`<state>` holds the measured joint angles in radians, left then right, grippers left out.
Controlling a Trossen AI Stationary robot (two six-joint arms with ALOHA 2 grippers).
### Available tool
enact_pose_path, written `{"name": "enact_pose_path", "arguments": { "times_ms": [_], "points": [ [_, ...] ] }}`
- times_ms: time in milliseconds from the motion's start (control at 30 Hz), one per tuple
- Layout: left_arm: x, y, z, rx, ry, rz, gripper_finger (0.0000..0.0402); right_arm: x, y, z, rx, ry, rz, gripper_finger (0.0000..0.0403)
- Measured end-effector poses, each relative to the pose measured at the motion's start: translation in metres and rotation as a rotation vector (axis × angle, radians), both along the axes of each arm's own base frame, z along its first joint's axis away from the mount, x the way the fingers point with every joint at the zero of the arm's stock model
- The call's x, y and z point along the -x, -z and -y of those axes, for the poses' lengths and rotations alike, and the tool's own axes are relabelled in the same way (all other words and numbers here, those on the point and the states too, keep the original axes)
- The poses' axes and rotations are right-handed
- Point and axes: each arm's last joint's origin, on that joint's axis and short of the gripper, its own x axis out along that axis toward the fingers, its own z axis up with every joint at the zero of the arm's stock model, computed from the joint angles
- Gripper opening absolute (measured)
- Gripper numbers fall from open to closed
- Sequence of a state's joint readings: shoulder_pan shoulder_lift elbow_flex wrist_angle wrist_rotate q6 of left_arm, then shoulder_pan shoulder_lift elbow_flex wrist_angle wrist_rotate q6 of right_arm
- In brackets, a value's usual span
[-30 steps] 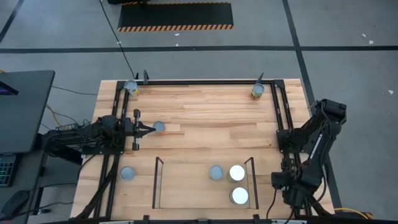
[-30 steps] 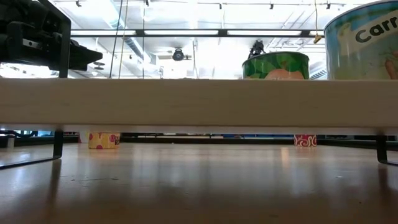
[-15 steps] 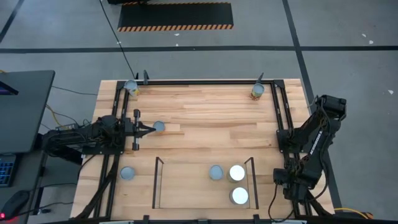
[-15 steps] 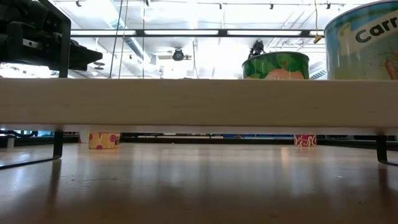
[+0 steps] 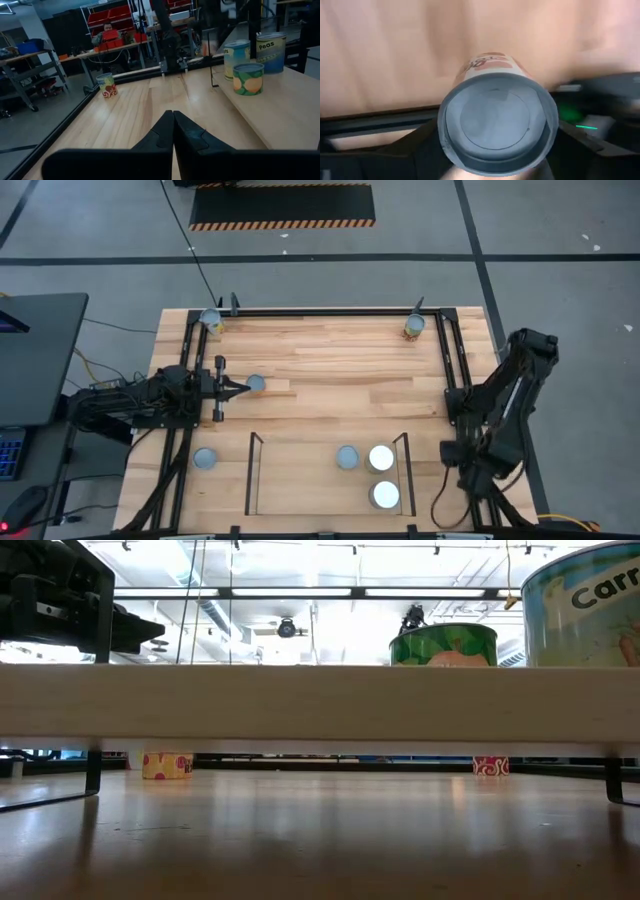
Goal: Pick and place cans onto a shelf
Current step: Put the canned tomatoes on the shelf
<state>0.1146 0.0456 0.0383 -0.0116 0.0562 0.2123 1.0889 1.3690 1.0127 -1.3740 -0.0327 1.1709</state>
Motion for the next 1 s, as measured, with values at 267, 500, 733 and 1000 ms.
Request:
{"name": "enact_pose_path", "arguments": {
  "times_ms": [267,500,733,1000],
  "points": [
    [0.000,0.000,0.000,0.000,0.000,0.000,0.0011,-0.038,-0.080,0.044,0.094,0.042,0.384,0.0298],
    [0.000,0.000,0.000,0.000,0.000,0.000,0.0011,-0.086,-0.112,0.065,0.132,-0.053,0.538,0.0293],
    [0.000,0.000,0.000,0.000,0.000,0.000,0.0011,-0.151,-0.125,0.062,0.097,-0.212,0.648,0.0294],
    [0.000,0.000,0.000,0.000,0.000,0.000,0.0011,-0.216,-0.113,0.044,-0.028,-0.267,0.553,0.0294]
  ]
}}
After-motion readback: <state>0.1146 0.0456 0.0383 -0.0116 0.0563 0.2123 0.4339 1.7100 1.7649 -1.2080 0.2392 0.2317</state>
